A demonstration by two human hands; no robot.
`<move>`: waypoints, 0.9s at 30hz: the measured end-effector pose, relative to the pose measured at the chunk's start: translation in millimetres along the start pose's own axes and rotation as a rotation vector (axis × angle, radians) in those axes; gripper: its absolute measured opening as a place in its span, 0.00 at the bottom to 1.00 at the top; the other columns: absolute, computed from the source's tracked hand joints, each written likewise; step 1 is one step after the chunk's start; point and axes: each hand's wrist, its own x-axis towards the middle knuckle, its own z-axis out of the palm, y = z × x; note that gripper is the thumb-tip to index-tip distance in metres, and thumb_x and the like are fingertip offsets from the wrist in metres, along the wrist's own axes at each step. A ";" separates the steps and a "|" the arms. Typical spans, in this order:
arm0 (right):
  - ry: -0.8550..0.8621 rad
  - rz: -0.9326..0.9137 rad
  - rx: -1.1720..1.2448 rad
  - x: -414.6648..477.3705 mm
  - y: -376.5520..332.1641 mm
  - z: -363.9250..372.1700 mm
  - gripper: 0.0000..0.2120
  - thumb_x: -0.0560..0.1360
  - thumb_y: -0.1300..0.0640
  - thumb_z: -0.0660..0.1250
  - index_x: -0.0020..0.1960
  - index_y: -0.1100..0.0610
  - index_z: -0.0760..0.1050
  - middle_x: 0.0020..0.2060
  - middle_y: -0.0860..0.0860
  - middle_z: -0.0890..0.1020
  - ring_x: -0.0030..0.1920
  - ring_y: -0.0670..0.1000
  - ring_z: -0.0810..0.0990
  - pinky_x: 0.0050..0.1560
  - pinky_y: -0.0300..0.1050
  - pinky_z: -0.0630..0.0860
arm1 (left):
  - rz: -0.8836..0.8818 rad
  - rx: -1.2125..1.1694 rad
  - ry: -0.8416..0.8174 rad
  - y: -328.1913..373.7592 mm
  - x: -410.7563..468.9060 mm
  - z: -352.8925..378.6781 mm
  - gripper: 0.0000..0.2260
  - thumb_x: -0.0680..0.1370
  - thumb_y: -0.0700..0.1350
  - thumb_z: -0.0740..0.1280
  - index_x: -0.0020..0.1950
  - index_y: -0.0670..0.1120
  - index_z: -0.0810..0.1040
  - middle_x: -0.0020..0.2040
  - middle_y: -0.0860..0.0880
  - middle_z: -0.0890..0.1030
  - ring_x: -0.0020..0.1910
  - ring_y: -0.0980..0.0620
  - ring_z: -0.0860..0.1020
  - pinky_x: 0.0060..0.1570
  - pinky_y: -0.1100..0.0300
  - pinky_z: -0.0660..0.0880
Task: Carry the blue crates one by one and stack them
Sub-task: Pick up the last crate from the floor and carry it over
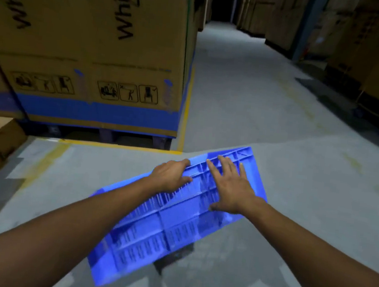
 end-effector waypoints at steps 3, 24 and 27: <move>0.117 0.035 -0.066 -9.6 5.3 -114.1 0.57 0.62 0.32 0.74 0.80 0.48 0.48 0.76 0.55 0.56 0.76 0.58 0.55 0.74 0.68 0.49 | 0.091 -0.016 -0.046 14.1 -14.4 -108.2 0.20 0.78 0.54 0.68 0.66 0.49 0.71 0.62 0.42 0.79 0.60 0.41 0.77 0.53 0.51 0.74; -0.105 0.306 0.611 -86.9 77.8 -566.0 0.19 0.64 0.45 0.81 0.45 0.58 0.82 0.37 0.52 0.84 0.35 0.50 0.80 0.37 0.41 0.75 | 0.701 0.363 0.155 207.7 -79.1 -529.7 0.23 0.76 0.62 0.66 0.64 0.48 0.74 0.55 0.44 0.80 0.55 0.41 0.77 0.44 0.53 0.67; -0.055 0.341 0.588 -99.1 95.4 -565.9 0.18 0.63 0.44 0.81 0.43 0.56 0.82 0.36 0.52 0.85 0.35 0.51 0.81 0.39 0.44 0.76 | 0.715 0.456 0.227 229.6 -62.3 -528.1 0.31 0.71 0.73 0.63 0.57 0.48 0.76 0.51 0.46 0.80 0.50 0.42 0.78 0.45 0.53 0.66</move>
